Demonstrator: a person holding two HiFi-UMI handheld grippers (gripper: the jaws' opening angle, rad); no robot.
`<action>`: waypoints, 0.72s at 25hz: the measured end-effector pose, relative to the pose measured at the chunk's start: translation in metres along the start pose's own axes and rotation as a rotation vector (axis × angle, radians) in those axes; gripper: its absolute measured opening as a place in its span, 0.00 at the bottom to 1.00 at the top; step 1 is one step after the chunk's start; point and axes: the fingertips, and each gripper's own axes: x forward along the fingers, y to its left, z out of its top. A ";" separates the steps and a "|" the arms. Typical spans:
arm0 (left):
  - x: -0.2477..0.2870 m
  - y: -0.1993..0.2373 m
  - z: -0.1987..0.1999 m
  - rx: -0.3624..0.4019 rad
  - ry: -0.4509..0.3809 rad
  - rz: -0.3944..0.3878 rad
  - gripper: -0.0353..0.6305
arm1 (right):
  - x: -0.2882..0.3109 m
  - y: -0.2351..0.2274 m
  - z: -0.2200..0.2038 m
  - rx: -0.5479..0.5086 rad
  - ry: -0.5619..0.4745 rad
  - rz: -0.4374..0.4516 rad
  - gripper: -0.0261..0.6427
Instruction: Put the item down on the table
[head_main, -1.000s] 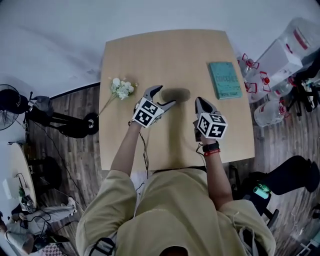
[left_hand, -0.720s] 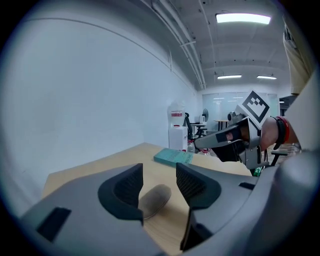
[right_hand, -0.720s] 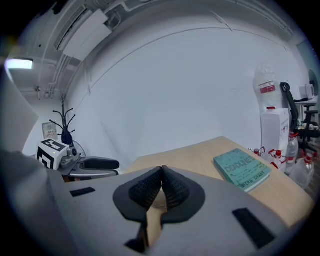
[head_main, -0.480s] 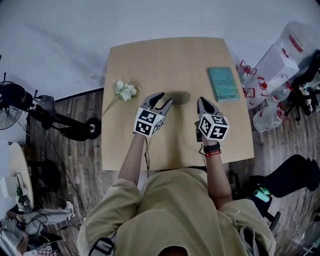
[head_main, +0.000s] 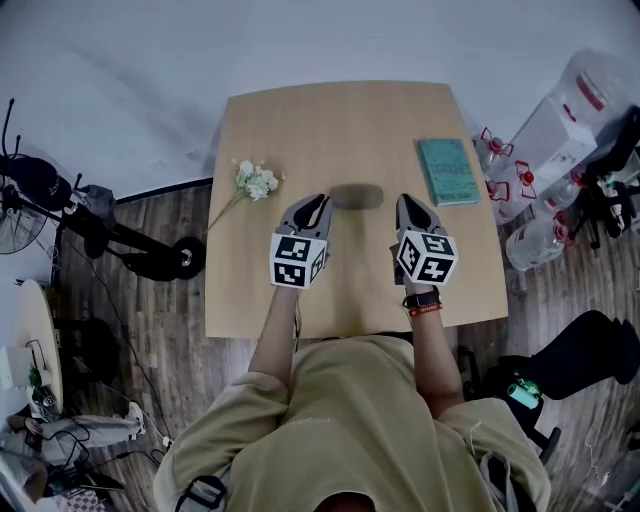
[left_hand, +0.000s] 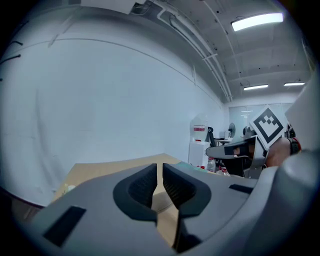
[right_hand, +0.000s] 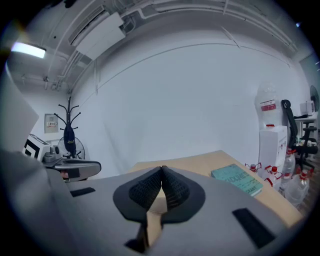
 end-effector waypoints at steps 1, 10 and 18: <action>-0.004 0.002 0.000 -0.015 -0.008 0.016 0.13 | -0.001 0.002 0.001 -0.007 -0.006 -0.002 0.06; -0.021 0.012 -0.002 -0.107 -0.086 0.101 0.09 | -0.006 0.013 -0.003 -0.089 -0.002 -0.008 0.06; -0.017 0.015 0.008 -0.048 -0.107 0.142 0.09 | -0.003 0.012 -0.004 -0.098 -0.030 -0.010 0.06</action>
